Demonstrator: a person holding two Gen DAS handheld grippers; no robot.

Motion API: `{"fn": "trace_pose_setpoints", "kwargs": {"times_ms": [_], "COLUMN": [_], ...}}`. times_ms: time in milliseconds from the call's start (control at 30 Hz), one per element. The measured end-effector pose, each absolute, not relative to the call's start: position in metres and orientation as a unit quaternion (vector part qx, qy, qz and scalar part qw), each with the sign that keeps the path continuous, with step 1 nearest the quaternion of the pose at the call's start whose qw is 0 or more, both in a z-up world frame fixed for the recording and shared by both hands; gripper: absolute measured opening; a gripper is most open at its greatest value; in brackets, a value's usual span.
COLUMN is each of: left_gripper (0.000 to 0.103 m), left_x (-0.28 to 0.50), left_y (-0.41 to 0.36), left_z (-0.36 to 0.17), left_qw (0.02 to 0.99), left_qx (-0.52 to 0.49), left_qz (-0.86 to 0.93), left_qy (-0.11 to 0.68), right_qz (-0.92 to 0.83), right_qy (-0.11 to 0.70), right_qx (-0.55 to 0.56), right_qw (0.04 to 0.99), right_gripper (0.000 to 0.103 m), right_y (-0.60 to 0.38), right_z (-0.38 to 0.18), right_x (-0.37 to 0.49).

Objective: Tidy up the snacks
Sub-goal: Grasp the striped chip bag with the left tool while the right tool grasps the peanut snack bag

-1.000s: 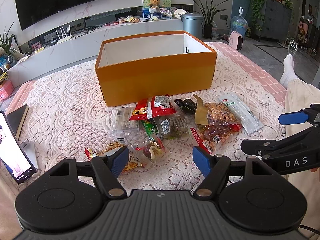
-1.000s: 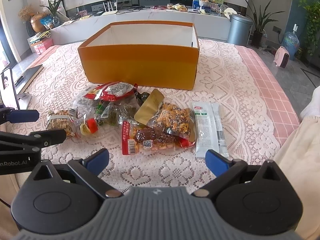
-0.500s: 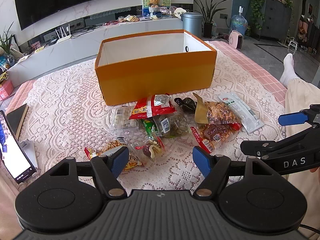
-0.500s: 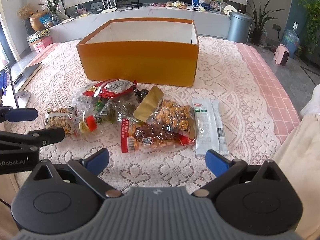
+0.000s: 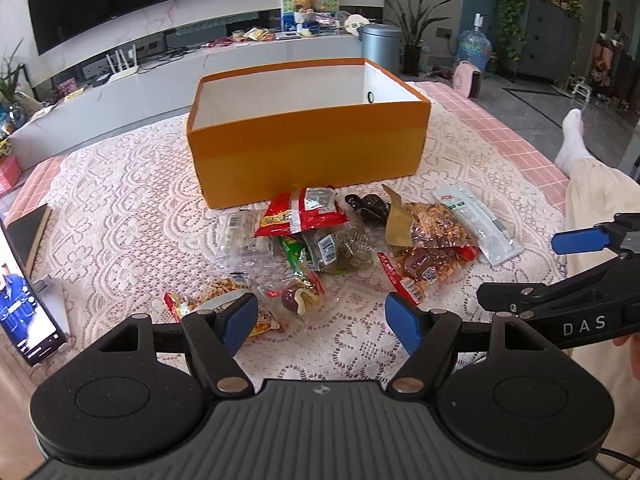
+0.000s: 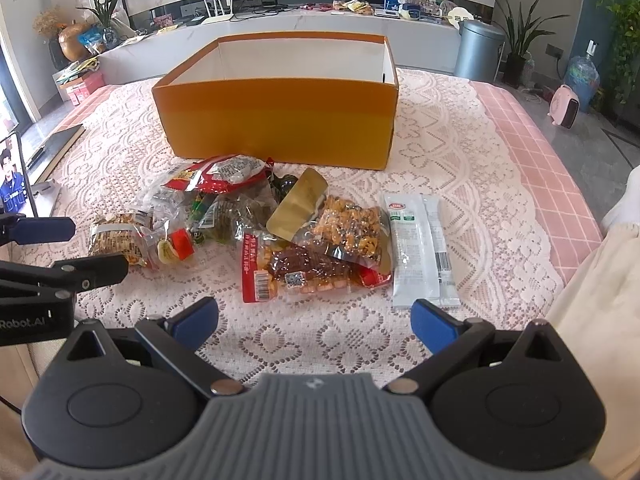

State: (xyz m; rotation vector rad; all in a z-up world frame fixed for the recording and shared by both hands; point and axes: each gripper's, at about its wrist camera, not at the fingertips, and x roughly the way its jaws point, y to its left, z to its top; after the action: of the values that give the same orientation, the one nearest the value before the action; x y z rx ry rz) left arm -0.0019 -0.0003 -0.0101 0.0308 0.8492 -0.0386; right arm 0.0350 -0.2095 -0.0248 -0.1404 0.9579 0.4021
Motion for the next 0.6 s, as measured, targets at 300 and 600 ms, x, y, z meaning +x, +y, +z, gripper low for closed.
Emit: {"fn": "trace_pose_setpoints", "kwargs": {"times_ms": [300,600], "left_gripper": [0.069,0.081], "left_x": [0.004,0.016], "left_y": [0.025,0.05], "left_z": [-0.024,-0.035], "left_qw": [0.9,0.894], "left_qx": [-0.005,-0.01], "left_qz": [-0.025,0.027], "left_qy": [0.436,0.448], "right_qz": [0.198,0.188], "right_qy": [0.451,0.472], "right_qx": [-0.065,-0.056], "right_qw": [0.868,0.859], "right_gripper": [0.099,0.099], "right_y": [-0.212,-0.213], "right_z": [-0.042,-0.067], "right_x": [0.04,0.057]}}
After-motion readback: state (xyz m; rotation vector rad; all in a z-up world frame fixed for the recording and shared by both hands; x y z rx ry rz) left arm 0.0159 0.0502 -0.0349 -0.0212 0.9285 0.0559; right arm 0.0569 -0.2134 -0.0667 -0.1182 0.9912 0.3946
